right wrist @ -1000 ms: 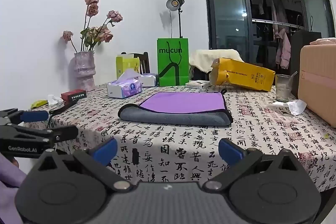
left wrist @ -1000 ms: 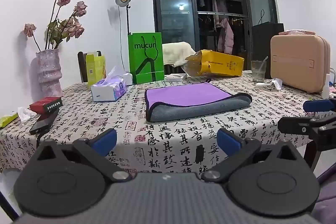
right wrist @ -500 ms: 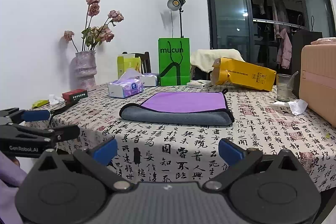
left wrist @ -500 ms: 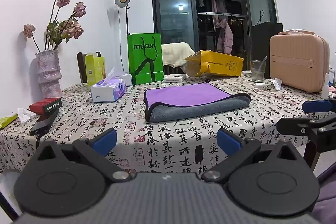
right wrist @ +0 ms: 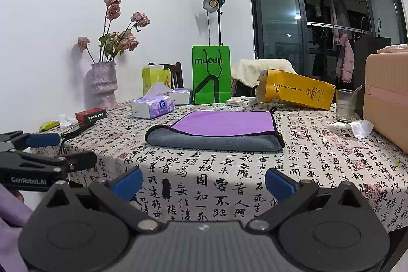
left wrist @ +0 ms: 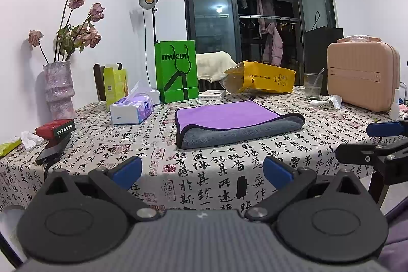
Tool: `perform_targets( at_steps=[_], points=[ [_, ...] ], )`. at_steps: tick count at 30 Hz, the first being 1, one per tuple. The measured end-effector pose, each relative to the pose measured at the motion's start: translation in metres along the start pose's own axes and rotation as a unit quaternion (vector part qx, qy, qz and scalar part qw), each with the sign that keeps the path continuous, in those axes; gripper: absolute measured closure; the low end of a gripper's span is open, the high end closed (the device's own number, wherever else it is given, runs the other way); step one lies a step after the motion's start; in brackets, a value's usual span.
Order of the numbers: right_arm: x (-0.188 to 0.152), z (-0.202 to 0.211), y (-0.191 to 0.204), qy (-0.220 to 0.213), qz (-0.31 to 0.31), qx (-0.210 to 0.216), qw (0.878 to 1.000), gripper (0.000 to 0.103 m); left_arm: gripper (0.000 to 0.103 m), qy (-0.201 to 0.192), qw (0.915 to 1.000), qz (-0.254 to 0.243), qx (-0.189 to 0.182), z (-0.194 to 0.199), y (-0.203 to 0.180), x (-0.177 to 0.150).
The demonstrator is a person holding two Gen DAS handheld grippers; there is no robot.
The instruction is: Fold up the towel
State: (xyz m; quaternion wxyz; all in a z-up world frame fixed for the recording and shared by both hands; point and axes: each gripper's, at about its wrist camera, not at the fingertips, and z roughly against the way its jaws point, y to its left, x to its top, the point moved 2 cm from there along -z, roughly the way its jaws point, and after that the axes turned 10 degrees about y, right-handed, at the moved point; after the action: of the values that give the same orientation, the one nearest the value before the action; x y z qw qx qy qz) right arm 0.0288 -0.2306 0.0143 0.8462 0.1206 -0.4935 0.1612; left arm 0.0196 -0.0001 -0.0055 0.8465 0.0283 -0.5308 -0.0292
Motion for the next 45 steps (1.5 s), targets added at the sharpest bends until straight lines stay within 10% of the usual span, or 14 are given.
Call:
perform_targets(
  at_steps=[45],
  points=[
    [-0.0037,-0.0006,-0.0019,0.003,-0.004,0.0,1.0,0.0,0.0,-0.002,1.0,-0.001,0.002,-0.0001,-0.0005,0.0003]
  ],
)
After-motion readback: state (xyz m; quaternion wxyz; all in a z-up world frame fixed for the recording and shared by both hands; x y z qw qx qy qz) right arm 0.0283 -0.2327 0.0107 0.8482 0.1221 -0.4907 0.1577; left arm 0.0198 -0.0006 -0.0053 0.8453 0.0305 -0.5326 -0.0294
